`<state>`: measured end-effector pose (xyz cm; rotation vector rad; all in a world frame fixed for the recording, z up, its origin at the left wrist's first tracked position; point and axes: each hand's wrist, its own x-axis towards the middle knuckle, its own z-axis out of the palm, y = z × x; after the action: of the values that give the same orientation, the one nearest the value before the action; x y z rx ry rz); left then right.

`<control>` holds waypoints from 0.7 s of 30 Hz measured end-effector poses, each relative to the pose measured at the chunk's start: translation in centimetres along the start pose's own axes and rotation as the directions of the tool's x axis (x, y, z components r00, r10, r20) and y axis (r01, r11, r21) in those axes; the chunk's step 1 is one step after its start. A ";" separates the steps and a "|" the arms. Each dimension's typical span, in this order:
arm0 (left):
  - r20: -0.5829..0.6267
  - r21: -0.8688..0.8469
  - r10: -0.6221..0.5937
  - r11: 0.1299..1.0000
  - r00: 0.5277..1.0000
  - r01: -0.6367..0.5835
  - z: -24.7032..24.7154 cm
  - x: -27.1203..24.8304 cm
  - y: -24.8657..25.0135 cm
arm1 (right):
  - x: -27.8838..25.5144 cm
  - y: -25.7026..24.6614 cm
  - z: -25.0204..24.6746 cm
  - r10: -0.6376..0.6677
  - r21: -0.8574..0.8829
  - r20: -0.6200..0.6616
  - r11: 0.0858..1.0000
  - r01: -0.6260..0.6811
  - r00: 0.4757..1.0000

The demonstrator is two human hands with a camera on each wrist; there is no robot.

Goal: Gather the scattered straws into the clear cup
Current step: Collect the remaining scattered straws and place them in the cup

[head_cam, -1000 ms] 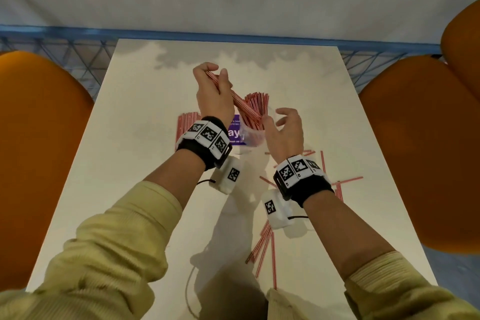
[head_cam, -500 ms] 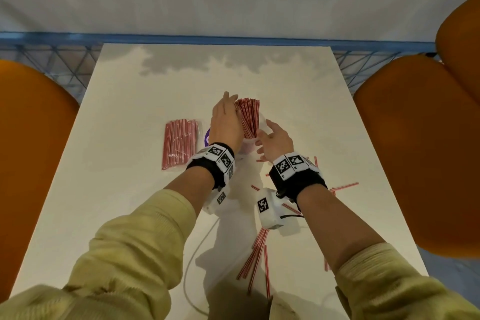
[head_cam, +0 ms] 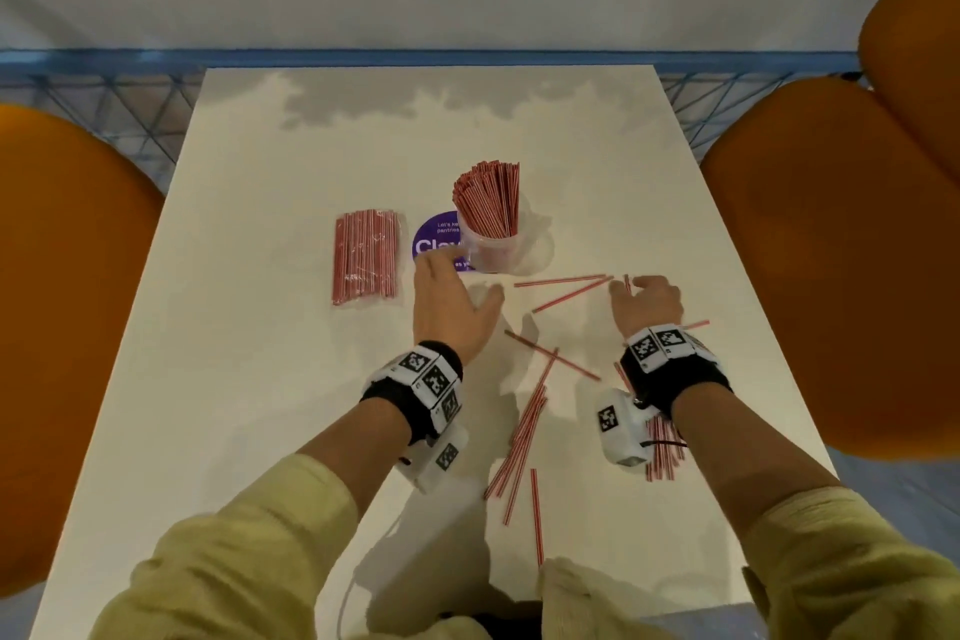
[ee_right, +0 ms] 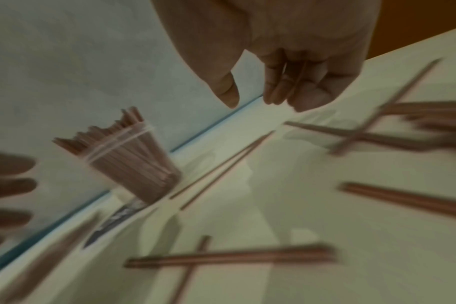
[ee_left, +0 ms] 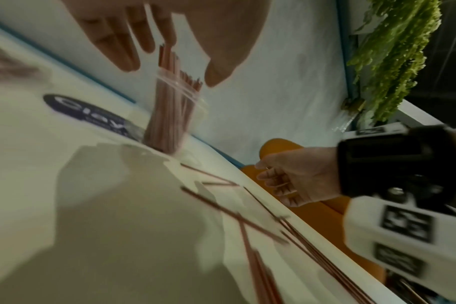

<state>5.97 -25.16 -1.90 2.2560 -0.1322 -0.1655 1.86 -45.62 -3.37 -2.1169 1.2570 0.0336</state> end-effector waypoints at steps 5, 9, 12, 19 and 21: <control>0.506 0.309 -0.135 0.950 0.852 -0.033 1.6 -5.7 -1.6 | -1.1 4.4 -0.6 0.228 -0.266 -0.034 0.937 -0.228 0.973; 0.622 0.413 -0.091 0.882 0.778 -0.228 2.5 -8.7 -1.5 | -2.1 5.7 0.2 0.143 -0.255 -0.084 0.954 -0.160 0.986; 0.633 0.396 -0.081 0.888 0.770 -0.232 2.8 -10.1 -1.6 | -2.8 6.1 -0.1 0.124 -0.170 -0.041 0.977 -0.129 0.992; 0.554 0.307 -0.064 0.942 0.830 -0.133 2.0 -8.8 -2.5 | -5.9 7.0 0.7 -0.039 -0.073 0.032 0.996 0.042 0.999; 0.536 0.278 -0.079 0.957 0.841 -0.087 2.1 -8.2 -2.3 | -7.2 6.7 1.2 -0.071 -0.071 0.051 0.995 0.074 0.996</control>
<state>-2.41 -23.98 -4.39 2.4403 -0.4929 -0.8384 -6.92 -41.51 -5.37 -2.2091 1.1656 0.1001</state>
